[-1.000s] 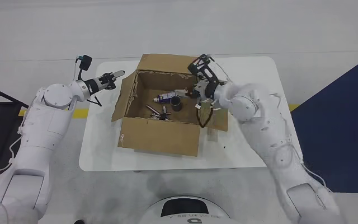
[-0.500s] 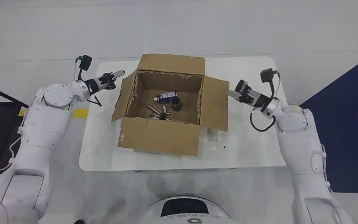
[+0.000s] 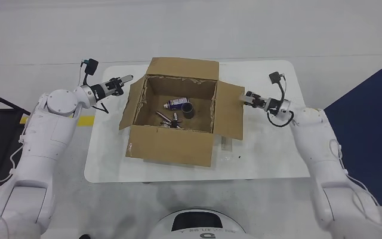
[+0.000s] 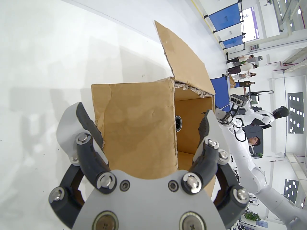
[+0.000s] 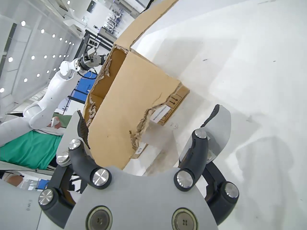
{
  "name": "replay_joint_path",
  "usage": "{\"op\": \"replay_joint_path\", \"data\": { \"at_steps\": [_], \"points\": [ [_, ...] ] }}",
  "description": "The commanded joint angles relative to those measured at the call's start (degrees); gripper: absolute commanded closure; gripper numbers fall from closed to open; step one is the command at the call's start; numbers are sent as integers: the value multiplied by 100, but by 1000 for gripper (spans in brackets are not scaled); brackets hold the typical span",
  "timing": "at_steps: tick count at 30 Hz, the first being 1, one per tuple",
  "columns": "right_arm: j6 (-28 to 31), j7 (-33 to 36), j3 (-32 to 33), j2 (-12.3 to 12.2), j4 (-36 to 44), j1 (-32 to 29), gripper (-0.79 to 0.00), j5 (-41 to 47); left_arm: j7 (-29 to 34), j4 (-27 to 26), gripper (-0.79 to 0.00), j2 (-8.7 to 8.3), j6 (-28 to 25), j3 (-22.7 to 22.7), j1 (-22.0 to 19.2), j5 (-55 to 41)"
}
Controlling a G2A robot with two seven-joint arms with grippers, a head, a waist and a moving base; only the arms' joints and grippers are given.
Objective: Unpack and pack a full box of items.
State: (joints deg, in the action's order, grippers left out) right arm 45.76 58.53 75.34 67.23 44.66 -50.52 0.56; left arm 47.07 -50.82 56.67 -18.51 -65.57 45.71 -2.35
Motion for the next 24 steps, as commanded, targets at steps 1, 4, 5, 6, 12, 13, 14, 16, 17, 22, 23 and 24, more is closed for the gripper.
{"op": "replay_joint_path", "data": {
  "at_steps": [1,4,5,6,12,13,14,16,17,22,23,24],
  "points": [
    [-135,135,-314,-15,23,84,-785,237,0,0,-785,0,0,0,0,0],
    [-159,160,-731,-74,192,92,-785,786,0,0,-785,0,0,0,0,0],
    [-133,134,-791,-96,242,71,-785,911,0,0,-785,0,0,0,0,0],
    [-76,76,-854,-136,316,42,-785,1101,0,0,-785,0,0,0,0,0],
    [-69,70,-907,-478,1091,-310,-471,2459,0,0,-785,0,0,0,0,0],
    [-119,120,-918,-541,1248,-348,-489,2501,0,0,-785,0,0,0,0,0],
    [-159,159,-938,-593,1372,-370,-545,2516,0,0,-785,0,0,0,0,0],
    [-233,233,-1077,-651,1710,-371,-779,2578,0,0,-785,0,0,0,0,0],
    [-257,257,-1159,-670,1824,-357,-785,2582,0,0,-785,0,0,0,0,0],
    [-303,302,-1647,-659,2228,-79,-785,2425,0,0,-785,0,0,0,0,0],
    [-311,310,-1757,-636,2297,2,-785,2394,0,0,-785,0,0,0,0,0],
    [-319,317,-1860,-611,2321,75,-785,2375,0,0,-785,0,0,0,0,0]
  ]
}}
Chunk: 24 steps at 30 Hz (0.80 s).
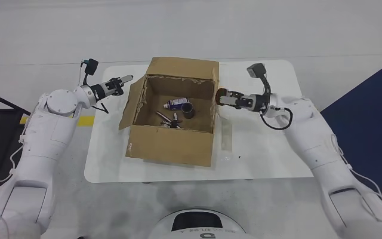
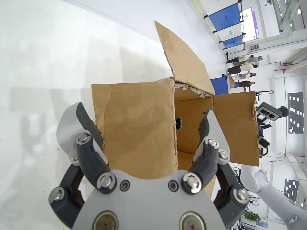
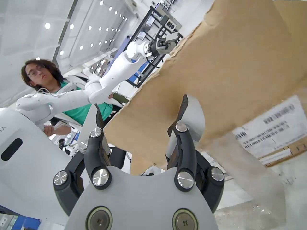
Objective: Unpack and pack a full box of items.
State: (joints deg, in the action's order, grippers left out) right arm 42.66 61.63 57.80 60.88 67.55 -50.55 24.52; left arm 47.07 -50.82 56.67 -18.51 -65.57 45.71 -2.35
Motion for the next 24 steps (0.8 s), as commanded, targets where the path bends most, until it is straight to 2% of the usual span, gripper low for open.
{"op": "replay_joint_path", "data": {
  "at_steps": [1,3,7,13,18,24],
  "points": [
    [-32,32,-217,56,40,166,-785,-78,0,0,-785,0,0,0,0,0],
    [-169,-67,-438,141,2,350,-785,-268,-138,0,-785,-29,-50,-77,91,70],
    [-549,-518,-994,375,-36,670,-785,-717,-284,182,-785,-201,-265,-450,309,474],
    [-993,-928,-1646,712,-322,1183,-785,-1280,20,476,-785,-400,-392,-858,572,707],
    [-1062,-1109,-1891,905,-641,1380,-785,-1300,181,580,-785,-400,-288,-705,572,1081],
    [-1194,-1200,-2043,1072,-1017,1592,-785,-1419,143,603,-785,-293,-375,-117,416,2093]
  ]
}}
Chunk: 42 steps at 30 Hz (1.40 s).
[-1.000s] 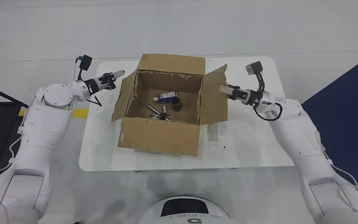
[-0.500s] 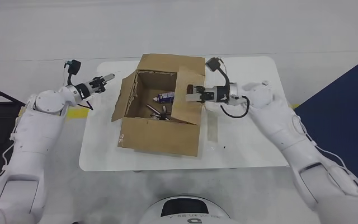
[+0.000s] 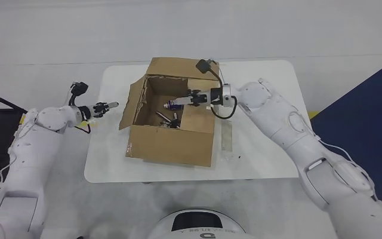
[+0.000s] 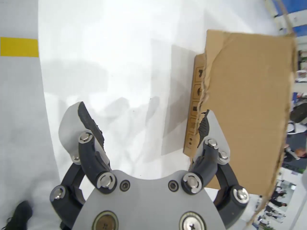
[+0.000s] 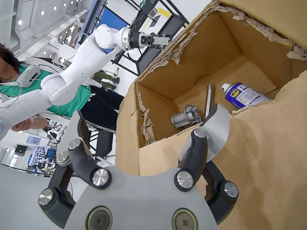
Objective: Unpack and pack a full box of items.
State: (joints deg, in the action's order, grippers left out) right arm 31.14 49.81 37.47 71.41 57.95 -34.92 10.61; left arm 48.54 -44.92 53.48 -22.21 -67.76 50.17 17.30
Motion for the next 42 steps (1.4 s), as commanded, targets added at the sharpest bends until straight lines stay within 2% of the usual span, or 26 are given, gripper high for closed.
{"op": "replay_joint_path", "data": {
  "at_steps": [1,7,11,14,18,22,25,27,30,34,40,42],
  "points": [
    [-63,-29,-25,39,-92,47,-785,-49,3,23,-785,51,-21,190,-66,219],
    [-15,-23,-30,112,-326,70,-785,-82,-68,164,-785,234,53,730,-313,775],
    [-213,-83,-44,145,-480,63,-785,-245,-123,418,-785,351,-130,872,-468,583],
    [-265,-168,-41,165,-499,22,-785,-348,-66,675,-785,394,-452,784,-554,76],
    [-139,-241,56,148,-500,-66,-785,-396,31,1091,-785,384,-1046,445,-621,-912],
    [40,-319,213,82,-406,-226,-785,-495,581,1338,-785,332,-1710,105,-577,-1927],
    [107,-349,339,24,-303,-353,-785,-578,898,1449,-785,289,-1883,-16,-576,-2223],
    [135,-348,420,-15,-225,-441,-785,-620,842,1547,-785,254,-1880,-27,-614,-2054],
    [152,-332,540,-72,-114,-557,-785,-690,193,1676,-785,215,-1602,142,-651,-1108],
    [144,-293,690,-138,35,-687,-785,-758,-637,1585,-785,261,-1292,437,-554,-173],
    [104,-221,832,-197,243,-821,-785,-858,-827,1427,-785,359,-1247,614,-490,-34],
    [376,-152,870,-212,391,-878,-785,-810,-805,1393,-785,388,-1336,616,-472,-173]
  ]
}}
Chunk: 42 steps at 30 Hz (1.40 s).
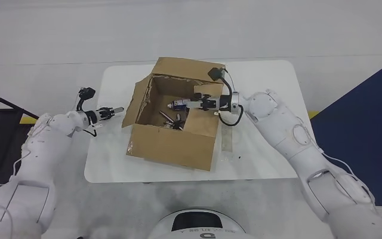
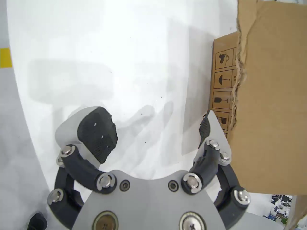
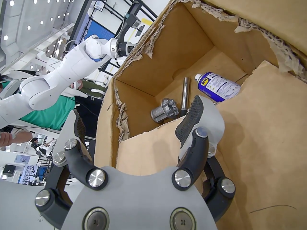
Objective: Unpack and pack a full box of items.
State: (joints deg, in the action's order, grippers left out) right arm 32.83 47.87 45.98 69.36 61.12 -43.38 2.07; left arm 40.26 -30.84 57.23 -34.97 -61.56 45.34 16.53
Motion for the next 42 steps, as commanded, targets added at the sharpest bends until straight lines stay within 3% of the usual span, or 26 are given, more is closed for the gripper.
{"op": "replay_joint_path", "data": {
  "at_steps": [1,7,10,14,18,28,33,42],
  "points": [
    [442,102,62,-23,132,-72,-785,124,61,-22,-785,23,-135,-23,14,-217],
    [1470,282,504,-191,396,-379,-785,509,621,-7,-785,68,-462,-112,14,-940],
    [1514,308,565,-218,440,-423,-785,525,1077,-8,-785,111,-634,-192,58,-1642],
    [1514,308,565,-218,440,-423,-785,525,2272,112,-785,173,-603,-423,99,-3254],
    [1514,308,565,-218,440,-423,-785,525,3042,14,-785,243,135,-588,208,-4765],
    [1514,308,565,-218,440,-423,-785,525,4351,61,-785,265,1443,-1216,419,-7138],
    [1514,308,565,-218,440,-423,-785,525,4769,-134,-785,243,1860,-1526,525,-7381],
    [1514,308,565,-218,440,-423,-785,525,4774,-808,-785,309,1866,-1519,438,-7188]
  ]
}}
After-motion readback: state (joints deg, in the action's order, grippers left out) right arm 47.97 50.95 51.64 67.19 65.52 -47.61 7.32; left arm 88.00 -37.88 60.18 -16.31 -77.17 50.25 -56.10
